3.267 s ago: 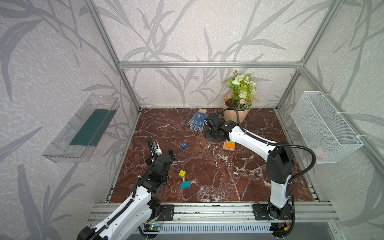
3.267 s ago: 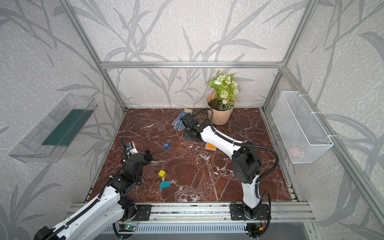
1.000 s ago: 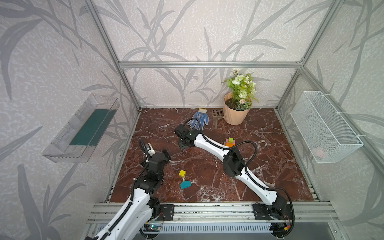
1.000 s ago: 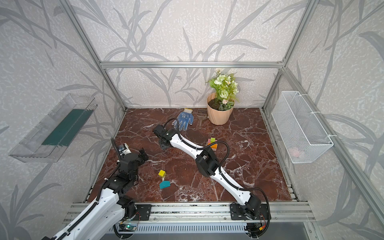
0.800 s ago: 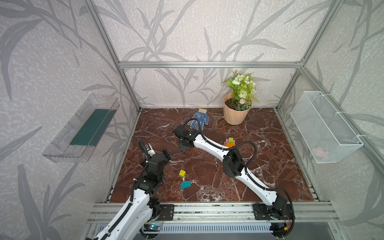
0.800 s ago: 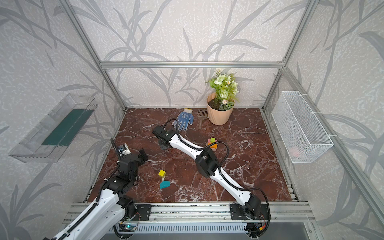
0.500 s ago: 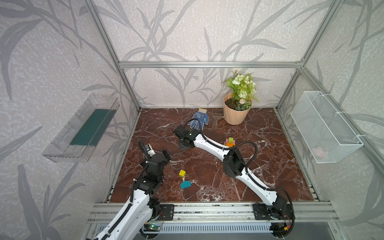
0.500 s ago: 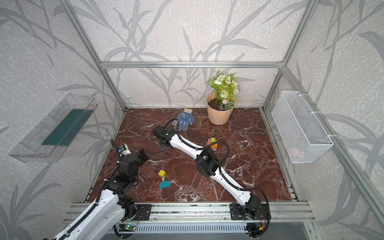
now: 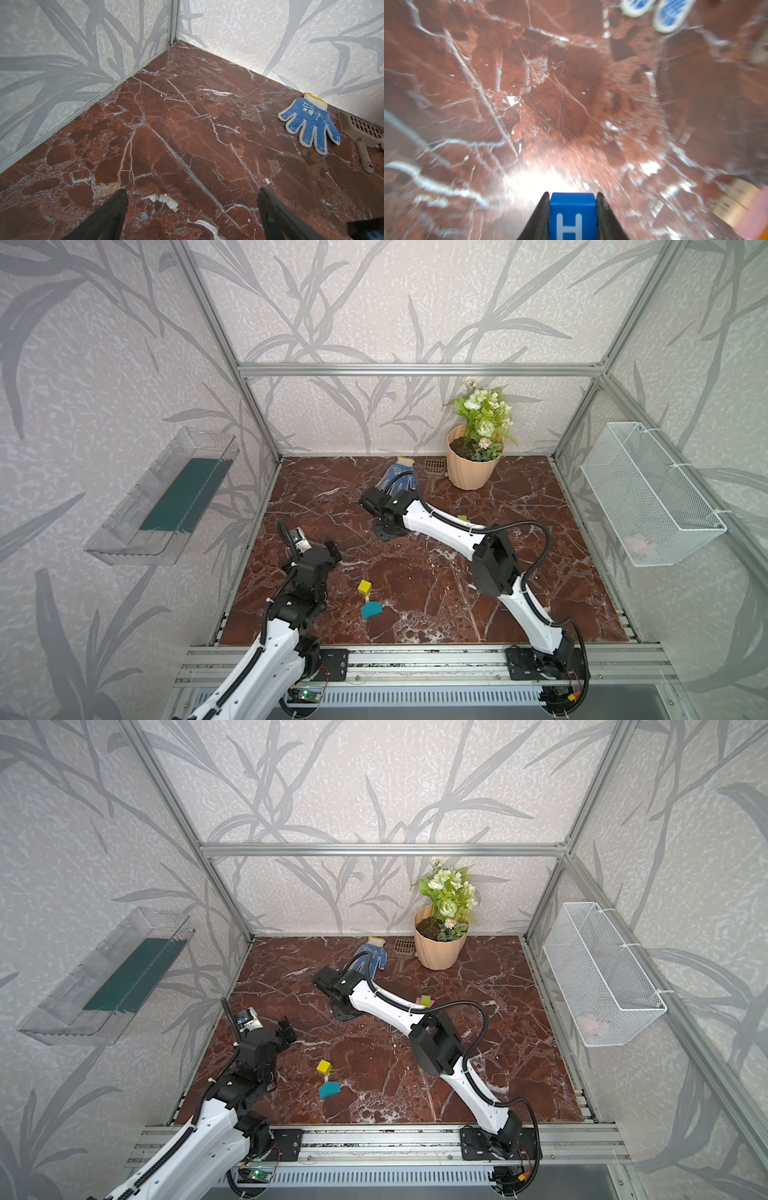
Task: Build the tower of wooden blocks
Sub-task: 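Carry the blue H cube with the right gripper toward the stack, then lower the blue H cube onto the orange block beside the green cube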
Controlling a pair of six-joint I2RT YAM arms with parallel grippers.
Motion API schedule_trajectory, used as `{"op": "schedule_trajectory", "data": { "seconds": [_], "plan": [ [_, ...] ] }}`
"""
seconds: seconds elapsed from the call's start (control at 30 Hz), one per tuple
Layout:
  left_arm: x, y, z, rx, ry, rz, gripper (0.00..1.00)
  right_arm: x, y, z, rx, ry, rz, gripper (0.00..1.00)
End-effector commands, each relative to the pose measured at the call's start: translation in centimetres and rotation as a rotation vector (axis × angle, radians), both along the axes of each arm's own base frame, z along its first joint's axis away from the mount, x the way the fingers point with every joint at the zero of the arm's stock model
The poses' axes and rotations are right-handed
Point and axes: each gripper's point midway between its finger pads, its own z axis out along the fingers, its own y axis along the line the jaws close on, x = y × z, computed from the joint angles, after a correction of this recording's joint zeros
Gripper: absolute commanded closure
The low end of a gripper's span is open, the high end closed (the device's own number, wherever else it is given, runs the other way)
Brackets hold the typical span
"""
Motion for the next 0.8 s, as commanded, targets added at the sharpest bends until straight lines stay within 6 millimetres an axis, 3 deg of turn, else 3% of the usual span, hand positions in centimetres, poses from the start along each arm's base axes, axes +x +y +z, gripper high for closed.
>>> {"op": "schedule_trajectory", "data": {
  "seconds": [0.0,0.17,0.3,0.43,0.6,0.77],
  "plan": [
    [0.0,-0.1,-0.2,-0.007,-0.005,-0.011,0.04,-0.1,-2.1,5.3,0.099,-0.126,-0.074,0.95],
    [0.1,-0.3,-0.3,-0.008,-0.002,-0.020,0.04,-0.7,-7.7,7.2,0.130,-0.238,-0.189,0.95],
    [0.1,-0.3,-0.2,-0.008,-0.005,-0.020,0.05,-0.9,-13.4,7.1,0.158,-0.253,-0.342,0.95],
    [0.1,-0.3,-0.3,-0.008,-0.004,-0.020,0.05,-0.9,-17.6,5.9,0.169,-0.239,-0.452,0.96],
    [0.1,-0.3,-0.3,-0.007,-0.002,-0.023,0.05,-0.6,-20.5,3.8,0.150,-0.203,-0.543,0.98],
    [0.1,-0.3,-0.3,-0.008,-0.004,-0.022,0.05,0.1,-20.9,2.0,0.155,-0.133,-0.566,1.00]
  ]
}}
